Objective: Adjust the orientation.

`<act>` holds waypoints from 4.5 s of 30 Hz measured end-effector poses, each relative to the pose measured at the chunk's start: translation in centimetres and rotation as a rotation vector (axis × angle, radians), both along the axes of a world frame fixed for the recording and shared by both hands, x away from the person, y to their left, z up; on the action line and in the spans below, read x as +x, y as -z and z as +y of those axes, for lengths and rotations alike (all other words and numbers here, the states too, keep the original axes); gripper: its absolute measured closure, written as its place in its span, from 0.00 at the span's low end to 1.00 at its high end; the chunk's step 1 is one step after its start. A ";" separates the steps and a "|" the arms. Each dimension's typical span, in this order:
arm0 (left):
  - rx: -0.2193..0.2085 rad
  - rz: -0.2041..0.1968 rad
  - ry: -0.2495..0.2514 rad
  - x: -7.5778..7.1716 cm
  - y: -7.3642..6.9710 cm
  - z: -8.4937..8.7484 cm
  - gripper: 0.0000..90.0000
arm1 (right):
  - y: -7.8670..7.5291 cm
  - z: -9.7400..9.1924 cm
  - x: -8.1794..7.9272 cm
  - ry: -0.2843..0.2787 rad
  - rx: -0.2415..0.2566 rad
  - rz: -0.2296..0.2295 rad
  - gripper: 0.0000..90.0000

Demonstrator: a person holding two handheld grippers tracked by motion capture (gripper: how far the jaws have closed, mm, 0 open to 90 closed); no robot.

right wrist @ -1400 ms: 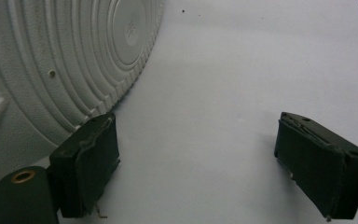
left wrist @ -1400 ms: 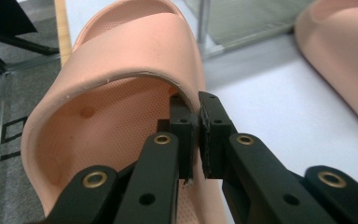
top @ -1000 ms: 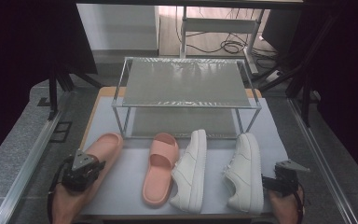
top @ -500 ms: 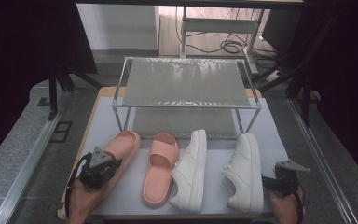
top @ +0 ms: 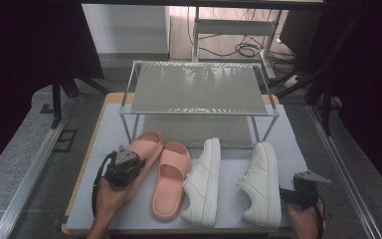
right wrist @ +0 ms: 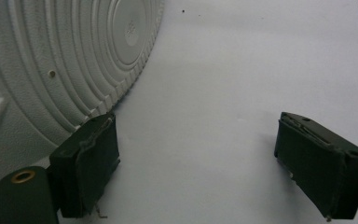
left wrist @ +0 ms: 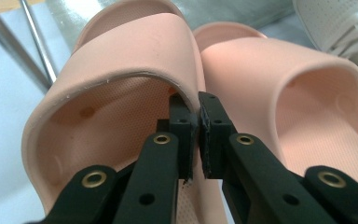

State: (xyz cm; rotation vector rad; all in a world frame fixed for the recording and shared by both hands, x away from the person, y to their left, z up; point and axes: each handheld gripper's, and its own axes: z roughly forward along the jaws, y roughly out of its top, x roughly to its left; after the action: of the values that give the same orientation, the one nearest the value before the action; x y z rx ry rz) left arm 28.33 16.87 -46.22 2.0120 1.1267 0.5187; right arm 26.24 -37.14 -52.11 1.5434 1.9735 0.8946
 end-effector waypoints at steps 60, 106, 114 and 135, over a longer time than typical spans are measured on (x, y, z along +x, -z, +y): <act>-0.031 -0.048 -0.134 3.8 -0.9 0.4 0.73 | 0.0 0.0 0.0 0.000 0.000 0.000 0.15; -0.023 0.035 -0.112 0.4 4.2 1.8 1.00 | 0.0 0.0 0.0 0.000 0.000 0.000 0.15; 0.000 0.026 -0.121 2.7 4.3 1.2 1.00 | 0.0 0.0 0.0 -0.001 -0.001 -0.002 0.15; 0.032 0.018 -0.146 7.6 4.6 -0.3 1.00 | 0.0 0.0 0.0 -0.001 -0.001 -0.002 0.15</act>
State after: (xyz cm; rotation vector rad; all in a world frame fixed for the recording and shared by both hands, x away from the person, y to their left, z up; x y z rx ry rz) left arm 35.95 16.53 -50.85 1.9746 1.2907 0.5973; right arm 26.24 -37.16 -52.11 1.5401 1.9731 0.8948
